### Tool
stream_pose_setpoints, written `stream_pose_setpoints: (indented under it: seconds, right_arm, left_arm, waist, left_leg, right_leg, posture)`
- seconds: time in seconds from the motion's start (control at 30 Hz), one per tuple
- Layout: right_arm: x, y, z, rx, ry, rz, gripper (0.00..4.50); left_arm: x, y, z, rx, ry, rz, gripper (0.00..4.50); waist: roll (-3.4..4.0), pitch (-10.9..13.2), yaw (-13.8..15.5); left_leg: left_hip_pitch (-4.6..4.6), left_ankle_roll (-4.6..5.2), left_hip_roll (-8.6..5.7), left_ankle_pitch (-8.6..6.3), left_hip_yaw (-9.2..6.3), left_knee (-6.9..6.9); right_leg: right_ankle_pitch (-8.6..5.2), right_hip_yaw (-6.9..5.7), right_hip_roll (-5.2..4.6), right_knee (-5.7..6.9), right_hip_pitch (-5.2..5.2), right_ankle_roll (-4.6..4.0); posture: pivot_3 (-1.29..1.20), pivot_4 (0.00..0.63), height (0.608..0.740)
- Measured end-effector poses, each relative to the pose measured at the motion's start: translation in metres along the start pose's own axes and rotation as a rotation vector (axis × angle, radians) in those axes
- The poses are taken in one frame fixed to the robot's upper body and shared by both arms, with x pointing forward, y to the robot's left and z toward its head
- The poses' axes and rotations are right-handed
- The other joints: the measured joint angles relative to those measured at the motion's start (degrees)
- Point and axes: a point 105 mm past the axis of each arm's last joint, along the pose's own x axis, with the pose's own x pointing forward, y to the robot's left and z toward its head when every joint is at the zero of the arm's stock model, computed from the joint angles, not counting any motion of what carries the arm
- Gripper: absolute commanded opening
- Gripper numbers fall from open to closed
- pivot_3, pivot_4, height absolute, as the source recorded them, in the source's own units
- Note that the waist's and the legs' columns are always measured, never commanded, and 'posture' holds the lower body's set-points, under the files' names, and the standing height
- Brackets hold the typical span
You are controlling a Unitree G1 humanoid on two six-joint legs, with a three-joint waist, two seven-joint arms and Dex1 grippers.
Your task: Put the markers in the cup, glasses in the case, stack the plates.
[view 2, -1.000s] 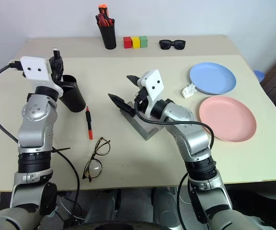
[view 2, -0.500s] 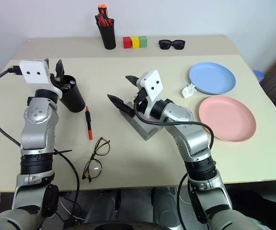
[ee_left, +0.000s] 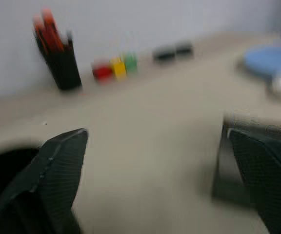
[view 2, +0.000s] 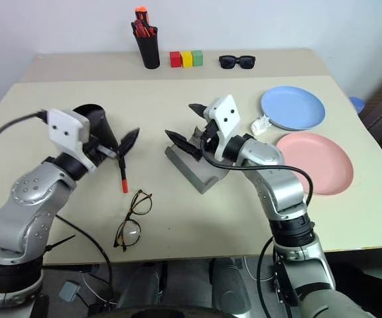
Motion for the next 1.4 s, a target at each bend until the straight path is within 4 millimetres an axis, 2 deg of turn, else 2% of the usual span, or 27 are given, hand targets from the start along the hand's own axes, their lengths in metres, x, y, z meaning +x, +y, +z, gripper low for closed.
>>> stream_pose_setpoints:
  seconds: [0.13, 0.33, 0.6, 0.7, 0.93, 1.0, 1.13, 1.23, 1.3, 1.4]
  right_arm:
    - [-0.003, 0.004, -0.002, 0.0, 0.011, 0.048, 4.5]
    - [-0.001, 0.013, -0.006, 0.018, 0.016, 0.084, 4.5]
    - [0.004, 0.029, -0.008, 0.033, 0.013, 0.127, 4.5]
    - [0.002, 0.032, -0.009, 0.031, 0.022, 0.138, 4.5]
    - [-0.019, 0.029, -0.03, -0.016, 0.182, 0.171, 4.5]
    - [-0.022, 0.029, -0.033, -0.018, 0.199, 0.176, 4.5]
    - [-0.024, 0.028, -0.034, -0.029, 0.209, 0.182, 4.5]
    - [-0.025, 0.028, -0.034, -0.031, 0.212, 0.184, 4.5]
    - [-0.025, 0.028, -0.034, -0.034, 0.209, 0.183, 4.5]
    - [-0.022, 0.025, -0.034, -0.036, 0.2, 0.168, 4.5]
  left_arm:
    - [-0.001, 0.014, -0.031, -0.11, 0.227, 0.177, 4.47]
    - [0.003, 0.005, -0.06, -0.247, 0.448, 0.235, 4.47]
    - [0.018, 0.008, -0.072, -0.284, 0.545, 0.261, 4.47]
    - [0.021, 0.007, -0.074, -0.299, 0.558, 0.252, 3.69]
    - [0.028, 0.004, -0.072, -0.309, 0.55, 0.227, 0.1]
    - [0.03, 0.003, -0.071, -0.308, 0.544, 0.213, 0.03]
    - [0.034, -0.007, -0.066, -0.271, 0.516, 0.126, 0.03]
    - [0.037, -0.013, -0.052, -0.213, 0.434, 0.056, 0.03]
    - [0.042, -0.017, -0.028, -0.153, 0.285, 0.004, 0.03]
    - [0.048, -0.015, 0.025, -0.121, -0.026, -0.016, 0.03]
  waist:
    - [-0.02, 0.0, 0.1]
    - [-0.02, 0.0, 0.1]
    - [-0.02, 0.0, 0.1]
    - [-0.02, 0.0, 0.2]
    - [-0.03, 0.0, 0.3]
    - [-0.03, 0.0, 0.3]
    - [-0.03, 0.0, 0.1]
    - [-0.03, 0.0, 0.2]
    - [-0.03, 0.0, 0.3]
    - [-0.03, 0.0, 0.5]
  left_leg:
    - [-0.03, 0.0, 0.0, 0.0, -0.04, 0.0]
    - [-0.04, 0.0, -0.01, 0.0, -0.05, 0.0]
    - [-0.04, -0.01, -0.01, 0.0, -0.04, -0.01]
    - [-0.04, -0.01, -0.01, 0.0, -0.04, -0.01]
    - [-0.04, -0.02, -0.02, 0.0, -0.04, -0.01]
    - [-0.05, -0.02, -0.02, 0.0, -0.04, -0.01]
    - [-0.05, -0.02, -0.02, 0.0, -0.03, -0.01]
    - [-0.06, -0.02, -0.02, 0.0, -0.03, -0.02]
    - [-0.08, -0.02, -0.02, 0.0, -0.03, -0.01]
    - [-0.09, -0.02, -0.02, 0.0, -0.02, 0.01]
  right_leg:
    - [0.07, -0.03, 0.0, -0.01, 0.0, 0.17]
    - [0.07, -0.04, 0.0, -0.02, 0.0, 0.17]
    - [0.08, -0.04, -0.01, -0.03, -0.02, 0.17]
    - [0.08, -0.04, -0.01, -0.03, -0.01, 0.17]
    - [0.07, -0.05, -0.03, -0.06, 0.0, 0.17]
    - [0.07, -0.05, -0.03, -0.05, 0.0, 0.17]
    - [0.07, -0.05, -0.02, -0.05, -0.01, 0.17]
    - [0.07, -0.04, -0.03, -0.06, -0.02, 0.17]
    - [0.07, -0.04, -0.04, -0.07, -0.02, 0.16]
    - [0.07, -0.04, -0.06, -0.1, -0.01, 0.14]
  posture:
    - [0.0, 0.15, 0.74]
    - [0.0, 0.15, 0.74]
    - [0.0, 0.15, 0.74]
    - [0.0, 0.15, 0.74]
    - [0.0, 0.15, 0.74]
    - [0.0, 0.15, 0.74]
    - [0.0, 0.15, 0.74]
    - [0.0, 0.15, 0.74]
    - [0.0, 0.15, 0.74]
    - [0.0, 0.15, 0.74]
